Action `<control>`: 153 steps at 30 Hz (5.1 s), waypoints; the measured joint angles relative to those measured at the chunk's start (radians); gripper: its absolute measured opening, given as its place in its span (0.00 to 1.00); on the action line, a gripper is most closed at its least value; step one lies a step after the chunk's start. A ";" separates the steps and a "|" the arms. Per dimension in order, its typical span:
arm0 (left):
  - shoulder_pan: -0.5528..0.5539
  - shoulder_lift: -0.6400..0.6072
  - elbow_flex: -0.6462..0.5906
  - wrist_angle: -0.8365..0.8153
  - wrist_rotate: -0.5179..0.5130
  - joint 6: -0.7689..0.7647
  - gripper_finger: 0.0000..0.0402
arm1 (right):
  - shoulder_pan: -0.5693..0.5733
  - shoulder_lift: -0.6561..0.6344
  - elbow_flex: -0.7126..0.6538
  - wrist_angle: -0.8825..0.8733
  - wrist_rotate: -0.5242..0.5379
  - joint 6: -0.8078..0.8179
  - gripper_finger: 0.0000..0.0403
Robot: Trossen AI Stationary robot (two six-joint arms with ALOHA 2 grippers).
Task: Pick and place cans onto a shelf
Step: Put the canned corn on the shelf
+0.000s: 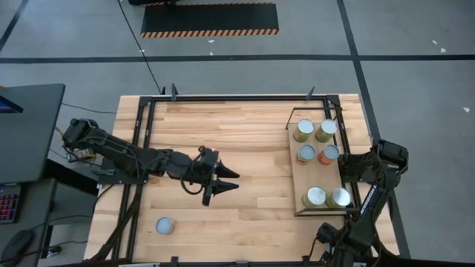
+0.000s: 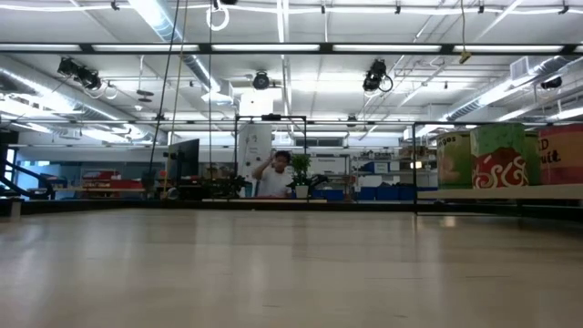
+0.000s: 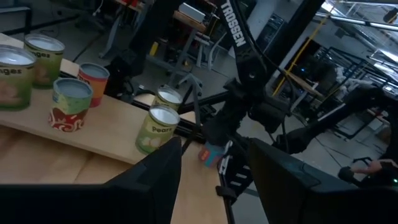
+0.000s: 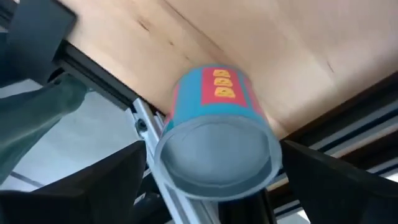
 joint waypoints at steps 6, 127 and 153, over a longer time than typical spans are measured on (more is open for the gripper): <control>0.006 0.000 0.000 -0.001 0.000 0.000 0.48 | 0.000 0.001 -0.049 0.064 -0.001 0.000 0.91; -0.011 -0.075 0.000 0.088 0.012 0.009 0.48 | -0.929 -0.755 -0.400 -0.619 0.056 -0.482 0.73; -0.011 -0.075 0.000 0.088 0.012 0.011 0.48 | -0.929 -0.752 -0.430 -0.573 0.028 -0.491 0.86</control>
